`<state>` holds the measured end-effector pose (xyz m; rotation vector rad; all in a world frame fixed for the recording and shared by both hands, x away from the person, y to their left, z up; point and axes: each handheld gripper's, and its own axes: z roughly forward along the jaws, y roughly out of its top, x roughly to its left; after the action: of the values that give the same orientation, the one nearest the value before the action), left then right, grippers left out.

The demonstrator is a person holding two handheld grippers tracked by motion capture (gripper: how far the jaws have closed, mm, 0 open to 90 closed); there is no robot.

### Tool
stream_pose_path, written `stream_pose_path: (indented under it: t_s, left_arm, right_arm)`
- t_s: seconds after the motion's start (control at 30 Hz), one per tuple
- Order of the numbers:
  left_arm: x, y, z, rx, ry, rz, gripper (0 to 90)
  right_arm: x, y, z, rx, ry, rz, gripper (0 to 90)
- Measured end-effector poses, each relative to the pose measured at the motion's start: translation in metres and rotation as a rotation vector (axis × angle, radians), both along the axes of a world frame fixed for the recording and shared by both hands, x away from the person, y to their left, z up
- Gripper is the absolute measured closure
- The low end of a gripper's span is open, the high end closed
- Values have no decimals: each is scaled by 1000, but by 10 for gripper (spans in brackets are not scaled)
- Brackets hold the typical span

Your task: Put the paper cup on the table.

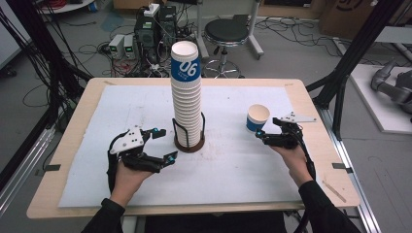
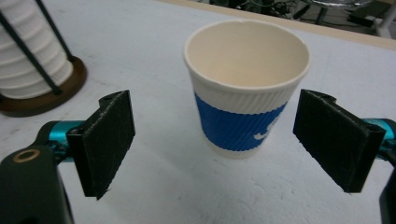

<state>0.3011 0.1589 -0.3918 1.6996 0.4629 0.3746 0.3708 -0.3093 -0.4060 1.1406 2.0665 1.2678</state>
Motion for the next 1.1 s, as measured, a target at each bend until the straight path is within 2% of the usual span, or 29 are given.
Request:
stream_pose_path:
  t_s: [0.17, 0.23, 0.33, 0.43, 0.6, 0.67, 0.77, 0.9, 1.0, 1.1]
  left_arm:
    - [3, 1, 0, -1, 5, 13, 146]
    - [4, 1, 0, -4, 7, 14, 146]
    - [6, 0, 1, -5, 9, 17, 146]
    - [7, -1, 4, -11, 4, 14, 146]
    - [7, 0, 13, -38, -12, 10, 145]
    - [6, 1, 15, -52, -14, 11, 145]
    - [5, 1, 17, -56, -15, 2, 145]
    - [4, 0, 20, -60, -13, -15, 145]
    - [2, 0, 23, -62, -18, -22, 145]
    - [0, 0, 25, -65, -17, -21, 145]
  right_arm:
    - [-9, 2, 7, 32, -9, 39, 131]
    - [-14, 2, 11, 43, -30, 54, 131]
    - [-20, 1, 18, 92, -43, 83, 131]
    - [-25, 1, 27, 121, -71, 106, 131]
    - [-34, 0, 43, 156, -126, 194, 132]
    - [-39, 0, 48, 168, -153, 245, 131]
    - [-46, 1, 57, 182, -167, 291, 132]
    - [-54, 3, 69, 193, -209, 332, 132]
    - [-58, 4, 77, 213, -216, 366, 132]
    - [-58, 3, 78, 226, -219, 377, 132]
